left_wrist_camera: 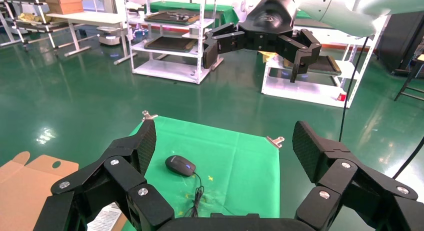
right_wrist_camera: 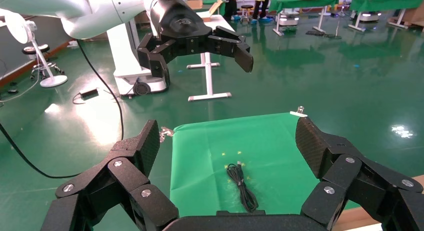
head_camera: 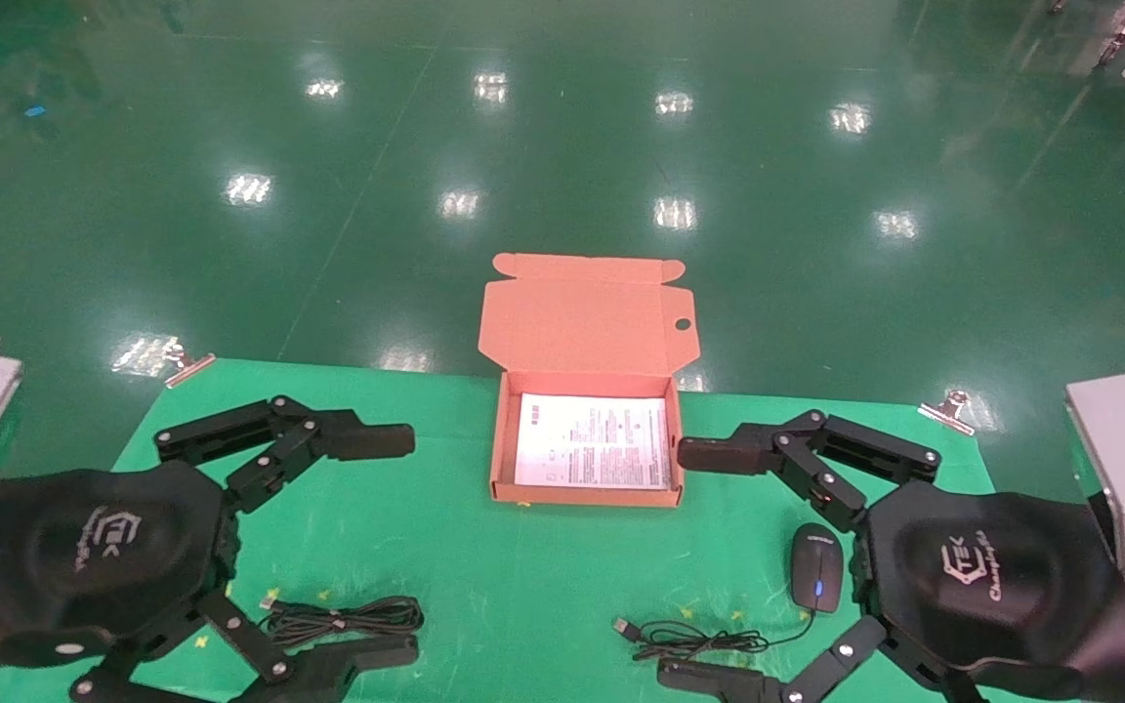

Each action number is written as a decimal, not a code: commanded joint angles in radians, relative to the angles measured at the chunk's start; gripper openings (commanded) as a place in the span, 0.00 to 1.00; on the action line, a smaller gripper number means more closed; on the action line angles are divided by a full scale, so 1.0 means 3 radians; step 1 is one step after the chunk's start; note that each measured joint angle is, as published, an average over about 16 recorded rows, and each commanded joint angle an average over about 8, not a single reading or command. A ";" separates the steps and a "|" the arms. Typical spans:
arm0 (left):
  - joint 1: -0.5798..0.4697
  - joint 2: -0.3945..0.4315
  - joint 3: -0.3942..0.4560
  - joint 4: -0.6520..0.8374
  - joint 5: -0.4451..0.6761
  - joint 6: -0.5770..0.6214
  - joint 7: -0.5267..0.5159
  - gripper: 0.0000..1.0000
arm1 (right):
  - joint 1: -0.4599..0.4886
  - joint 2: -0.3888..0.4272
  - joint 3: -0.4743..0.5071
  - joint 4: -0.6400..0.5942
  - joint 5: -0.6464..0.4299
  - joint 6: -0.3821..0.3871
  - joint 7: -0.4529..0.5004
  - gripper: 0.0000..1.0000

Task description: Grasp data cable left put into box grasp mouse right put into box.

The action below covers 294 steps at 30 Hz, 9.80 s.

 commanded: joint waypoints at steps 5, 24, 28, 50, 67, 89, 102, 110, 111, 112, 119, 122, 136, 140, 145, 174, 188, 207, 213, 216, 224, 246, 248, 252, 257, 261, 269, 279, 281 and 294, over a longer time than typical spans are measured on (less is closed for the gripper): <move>0.0000 0.0000 0.0000 0.0000 0.0000 0.0000 0.0000 1.00 | 0.0000 0.0000 0.0000 0.0000 0.0000 0.0000 0.0000 1.00; -0.0117 0.0016 0.0129 -0.0015 0.0260 0.0071 -0.0002 1.00 | 0.0099 0.0036 -0.0055 0.0082 -0.0260 -0.0033 -0.0135 1.00; -0.0273 0.0034 0.0252 0.0016 0.0528 0.0128 -0.0026 1.00 | 0.0231 0.0032 -0.0131 0.0146 -0.0545 -0.0069 -0.0277 1.00; -0.1285 0.0510 0.1321 0.0372 0.2418 0.0227 0.0129 1.00 | 0.1103 -0.0414 -0.1076 0.0235 -0.2708 -0.0097 -0.1498 1.00; -0.1386 0.1000 0.1845 0.0606 0.3718 -0.0274 0.0103 1.00 | 0.0848 -0.0725 -0.1457 0.0198 -0.3827 0.0531 -0.1591 1.00; -0.1255 0.1440 0.1831 0.2023 0.3821 -0.0964 0.0449 1.00 | 0.0858 -0.1471 -0.1573 -0.1139 -0.4204 0.0960 -0.1149 1.00; -0.1330 0.1689 0.1770 0.2851 0.3702 -0.1168 0.0889 0.49 | 0.0914 -0.1775 -0.1621 -0.1978 -0.4312 0.1374 -0.1524 0.52; -0.1347 0.1724 0.1755 0.3004 0.3682 -0.1217 0.0975 0.00 | 0.0923 -0.1821 -0.1610 -0.2129 -0.4312 0.1478 -0.1571 0.00; -0.1347 0.1723 0.1756 0.2999 0.3682 -0.1216 0.0972 0.00 | 0.0923 -0.1819 -0.1610 -0.2124 -0.4311 0.1475 -0.1570 0.00; -0.1346 0.1722 0.1756 0.2994 0.3682 -0.1215 0.0970 0.00 | 0.0923 -0.1817 -0.1609 -0.2119 -0.4310 0.1473 -0.1569 0.00; -0.1344 0.1715 0.1758 0.2962 0.3684 -0.1206 0.0958 0.00 | 0.0921 -0.1804 -0.1608 -0.2089 -0.4307 0.1456 -0.1561 0.00; -0.1343 0.1712 0.1758 0.2953 0.3685 -0.1202 0.0955 0.00 | 0.0921 -0.1800 -0.1608 -0.2080 -0.4307 0.1451 -0.1560 0.00; -0.1341 0.1706 0.1761 0.2927 0.3688 -0.1194 0.0945 0.00 | 0.0919 -0.1790 -0.1607 -0.2056 -0.4304 0.1435 -0.1555 0.00; -0.1340 0.1705 0.1762 0.2923 0.3689 -0.1192 0.0944 0.00 | 0.0918 -0.1789 -0.1607 -0.2053 -0.4303 0.1431 -0.1555 0.00; -0.1339 0.1704 0.1763 0.2919 0.3690 -0.1189 0.0942 0.00 | 0.0917 -0.1788 -0.1607 -0.2048 -0.4301 0.1429 -0.1554 0.00; -0.1801 0.1280 0.1634 0.1452 0.3808 -0.1197 0.0725 0.00 | 0.1576 -0.1273 -0.1016 -0.1148 -0.3966 0.1645 -0.0759 0.00; -0.2185 0.1775 0.1565 0.1737 0.4027 -0.1906 0.0850 0.00 | 0.2110 -0.1952 -0.0905 -0.1625 -0.3790 0.2060 -0.0993 0.00; -0.2199 0.1575 0.1603 0.1668 0.4114 -0.1705 0.0708 0.00 | 0.2116 -0.2199 -0.0948 -0.1999 -0.3765 0.2153 -0.1250 0.00; -0.2141 0.1378 0.1645 0.1405 0.4268 -0.1561 0.0403 0.00 | 0.2090 -0.2366 -0.0992 -0.2237 -0.3748 0.2204 -0.1392 0.00; -0.2116 0.1288 0.1670 0.1259 0.4374 -0.1492 0.0219 0.00 | 0.2070 -0.2437 -0.1027 -0.2332 -0.3710 0.2226 -0.1465 0.00; -0.2080 0.1082 0.1727 0.0878 0.4652 -0.1284 -0.0229 0.00 | 0.1965 -0.2508 -0.1251 -0.2430 -0.3488 0.2314 -0.1543 0.00; -0.1994 0.0975 0.1750 0.0472 0.4838 -0.1177 -0.0593 0.00 | 0.1711 -0.2532 -0.2452 -0.2625 -0.2667 0.2809 -0.0836 0.08; -0.1993 0.0974 0.1750 0.0467 0.4839 -0.1176 -0.0595 0.00 | 0.1714 -0.2532 -0.2541 -0.2679 -0.2642 0.2824 -0.0754 0.33; -0.1991 0.0970 0.1751 0.0460 0.4842 -0.1173 -0.0596 0.00 | 0.1729 -0.2532 -0.2659 -0.2741 -0.2615 0.2847 -0.0662 0.83; -0.1984 0.0982 0.1749 0.0460 0.4831 -0.1181 -0.0593 0.00 | 0.1729 -0.2501 -0.2681 -0.2710 -0.2602 0.2850 -0.0652 1.00; -0.1948 0.1076 0.1749 0.0516 0.4772 -0.1279 -0.0521 0.00 | 0.1722 -0.2447 -0.2700 -0.2633 -0.2597 0.2858 -0.0621 1.00; -0.1798 0.1428 0.1726 0.0862 0.4541 -0.1773 -0.0143 0.00 | 0.1808 -0.2275 -0.2712 -0.2568 -0.2614 0.2876 -0.0575 1.00; -0.1644 0.1983 0.1723 0.1547 0.4211 -0.2362 0.0570 0.00 | 0.1927 -0.1770 -0.2649 -0.2339 -0.2621 0.2866 -0.0622 1.00; -0.1629 0.2106 0.1720 0.1724 0.4135 -0.2462 0.0745 0.00 | 0.1940 -0.1652 -0.2637 -0.2257 -0.2624 0.2864 -0.0611 1.00; -0.1507 0.2513 0.1816 0.2343 0.3402 -0.2794 0.1705 0.00 | 0.1859 -0.1162 -0.2665 -0.1680 -0.2717 0.2847 -0.0314 1.00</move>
